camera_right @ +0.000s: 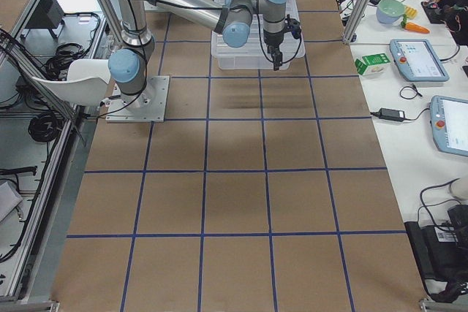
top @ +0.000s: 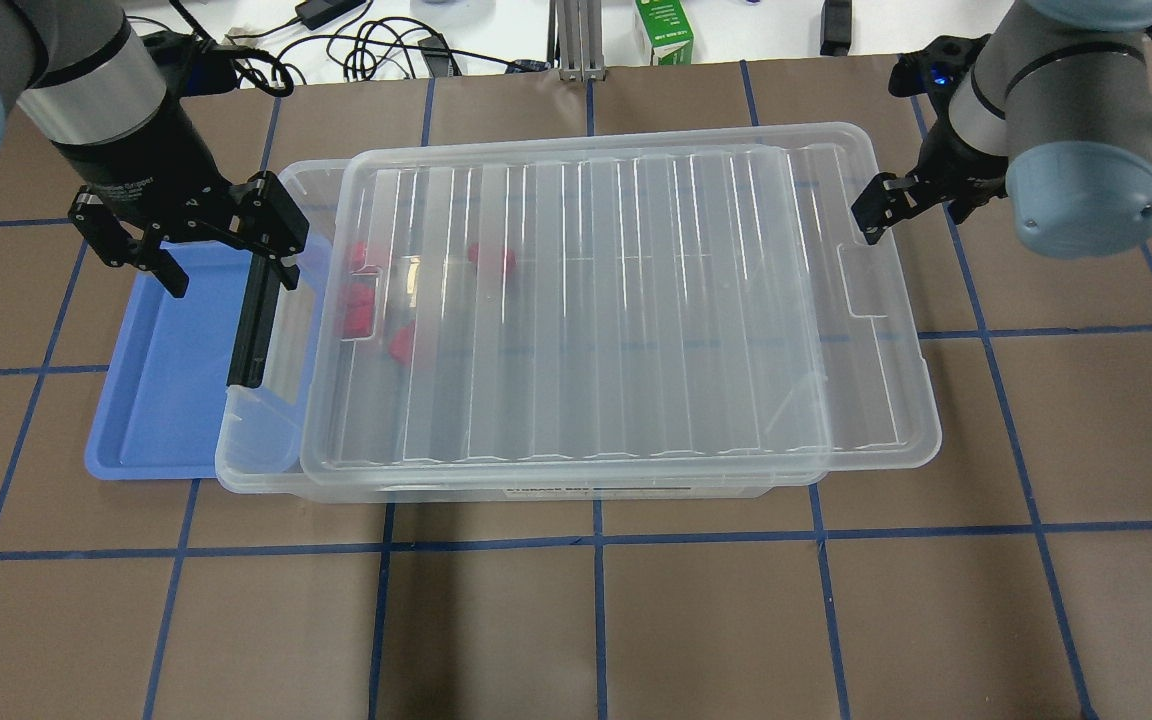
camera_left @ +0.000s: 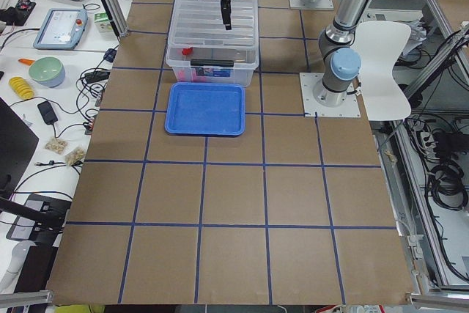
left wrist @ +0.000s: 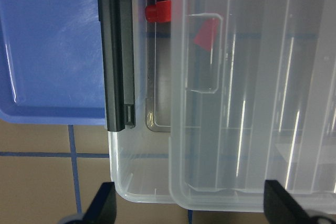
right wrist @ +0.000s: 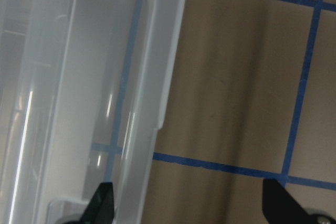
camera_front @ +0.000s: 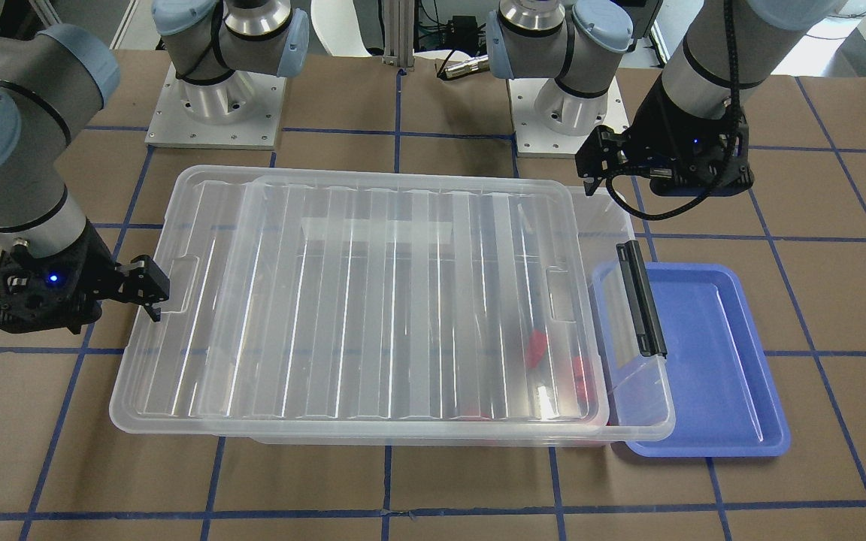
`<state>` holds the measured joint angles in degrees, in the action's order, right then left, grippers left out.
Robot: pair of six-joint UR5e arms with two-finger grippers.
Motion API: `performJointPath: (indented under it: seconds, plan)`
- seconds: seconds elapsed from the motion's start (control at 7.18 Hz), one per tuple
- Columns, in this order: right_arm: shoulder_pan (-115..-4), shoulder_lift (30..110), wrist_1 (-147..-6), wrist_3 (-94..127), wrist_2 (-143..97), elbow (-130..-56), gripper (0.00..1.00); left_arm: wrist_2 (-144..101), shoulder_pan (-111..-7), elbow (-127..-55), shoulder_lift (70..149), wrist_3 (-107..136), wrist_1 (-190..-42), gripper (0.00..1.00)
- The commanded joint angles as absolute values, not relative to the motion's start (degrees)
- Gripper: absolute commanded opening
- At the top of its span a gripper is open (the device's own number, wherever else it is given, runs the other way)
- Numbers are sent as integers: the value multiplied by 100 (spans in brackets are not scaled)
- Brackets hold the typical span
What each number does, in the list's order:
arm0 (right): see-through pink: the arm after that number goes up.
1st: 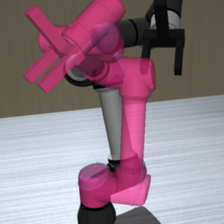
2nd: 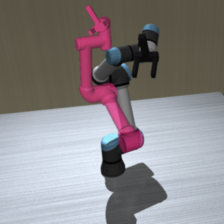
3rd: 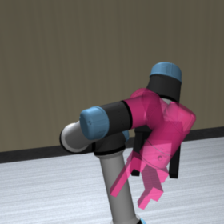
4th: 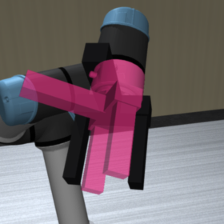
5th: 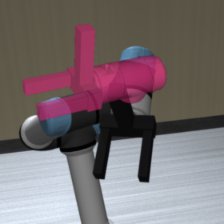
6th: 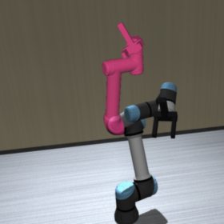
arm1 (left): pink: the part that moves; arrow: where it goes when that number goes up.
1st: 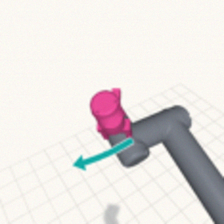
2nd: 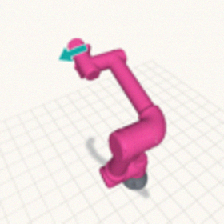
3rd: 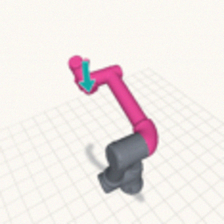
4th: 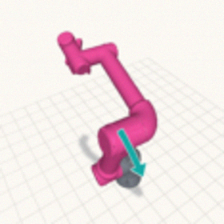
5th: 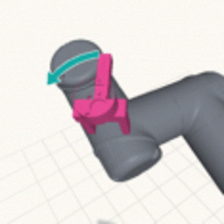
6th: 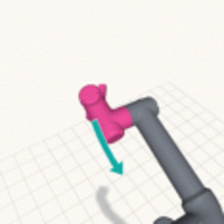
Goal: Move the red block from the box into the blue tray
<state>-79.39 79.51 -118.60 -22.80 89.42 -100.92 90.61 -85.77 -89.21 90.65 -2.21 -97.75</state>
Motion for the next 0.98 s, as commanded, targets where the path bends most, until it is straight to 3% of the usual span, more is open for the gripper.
performJointPath:
  seconds: [0.0,0.84]
  plan:
    - [-7613,7963,-11857,-2906,8956,-10090,99,9053,-8569,-8921,9061,-220,-9782,100]
    - [-6926,7972,-11821,-3638,9121,-10099,96,9026,-8552,-8921,9263,-446,-9554,100]
